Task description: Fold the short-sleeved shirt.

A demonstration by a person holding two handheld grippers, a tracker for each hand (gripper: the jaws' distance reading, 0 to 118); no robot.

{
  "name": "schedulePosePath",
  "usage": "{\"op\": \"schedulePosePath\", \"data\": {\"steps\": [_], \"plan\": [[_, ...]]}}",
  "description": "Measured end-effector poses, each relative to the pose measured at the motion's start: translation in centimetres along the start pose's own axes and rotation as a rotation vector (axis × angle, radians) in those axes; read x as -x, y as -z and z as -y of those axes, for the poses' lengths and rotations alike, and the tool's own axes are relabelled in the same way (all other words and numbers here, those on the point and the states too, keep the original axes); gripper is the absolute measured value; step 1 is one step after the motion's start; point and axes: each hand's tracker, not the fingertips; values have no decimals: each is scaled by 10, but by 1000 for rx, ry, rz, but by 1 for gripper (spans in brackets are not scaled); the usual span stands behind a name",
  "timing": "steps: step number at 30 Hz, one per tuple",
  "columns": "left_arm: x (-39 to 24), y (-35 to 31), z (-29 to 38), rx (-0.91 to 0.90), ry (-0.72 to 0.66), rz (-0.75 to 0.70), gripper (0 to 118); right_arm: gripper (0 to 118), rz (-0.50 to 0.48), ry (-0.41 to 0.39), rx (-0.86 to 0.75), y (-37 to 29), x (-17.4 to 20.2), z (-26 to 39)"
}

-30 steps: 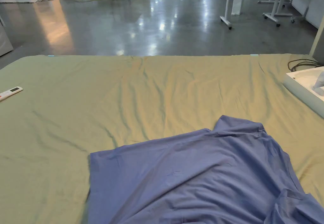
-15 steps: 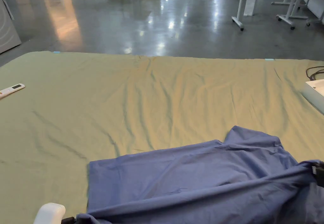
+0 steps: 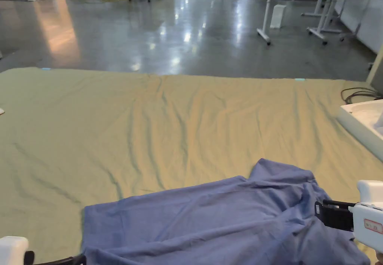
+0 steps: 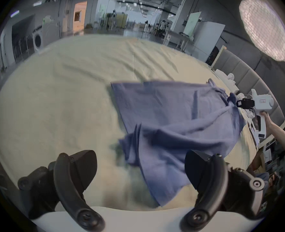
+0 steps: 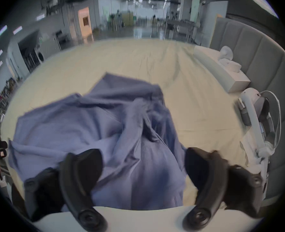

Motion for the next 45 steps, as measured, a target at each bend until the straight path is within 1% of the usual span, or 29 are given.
{"op": "schedulePosePath", "data": {"steps": [1, 4, 5, 8, 10, 13, 15, 18, 19, 20, 21, 22, 23, 24, 25, 26, 27, 30, 32, 36, 39, 42, 45], "plan": [[-9, -19, -8, -65, 10, -2, 109, 93, 4, 11, -69, -32, 5, 2], [-52, -78, -31, -263, 23, 27, 109, 95, 17, 45, -257, -119, 20, 12], [-67, -96, -36, -316, 30, 43, 109, 95, 27, 32, -328, -147, 29, 19], [-108, -138, -42, -430, 77, 58, 109, 96, 55, 0, -468, -216, 53, 41], [-134, -159, -42, -482, 131, 54, 109, 96, 63, -4, -510, -246, 67, 57], [-166, -183, -30, -621, 205, -2, 109, 97, 74, -16, -514, -275, 82, 83], [-172, -188, -20, -627, 224, -8, 109, 97, 75, -26, -517, -287, 90, 97], [-189, -198, -13, -630, 232, 29, 107, 95, 78, -35, -519, -300, 99, 112], [-192, -197, -12, -623, 232, 25, 103, 91, 78, -37, -518, -302, 103, 115], [-194, -197, -10, -609, 230, 41, 93, 85, 79, -45, -520, -305, 106, 118], [-196, -197, -8, -595, 245, 69, 71, 70, 82, -51, -520, -306, 108, 120], [-198, -197, -6, -587, 258, 71, 38, 50, 90, -61, -519, -306, 110, 121], [-201, -196, -4, -586, 260, 60, 29, 35, 92, -73, -513, -307, 112, 122], [-201, -195, -1, -593, 261, 51, 28, 23, 94, -83, -508, -306, 114, 123], [-199, -195, 0, -587, 265, 55, 17, 10, 95, -89, -509, -306, 115, 124], [-200, -194, 0, -566, 266, 64, 4, 3, 89, -92, -505, -304, 114, 123], [-198, -192, 1, -552, 261, 62, 2, 0, 81, -92, -497, -303, 114, 122], [-189, -190, 2, -534, 241, 61, 2, 0, 82, -92, -494, -298, 115, 121], [-185, -190, 3, -523, 225, 60, 2, 0, 79, -81, -491, -298, 115, 121], [-183, -187, 5, -511, 217, 108, 2, 0, 57, -40, -479, -300, 115, 126], [-179, -179, 7, -503, 195, 99, 2, 0, 51, -35, -474, -301, 116, 129], [-161, -159, 13, -423, 114, 81, 2, 0, 46, -38, -468, -300, 116, 130], [-139, -131, 19, -272, 45, 84, 2, 0, 55, -48, -457, -298, 113, 130]]}}
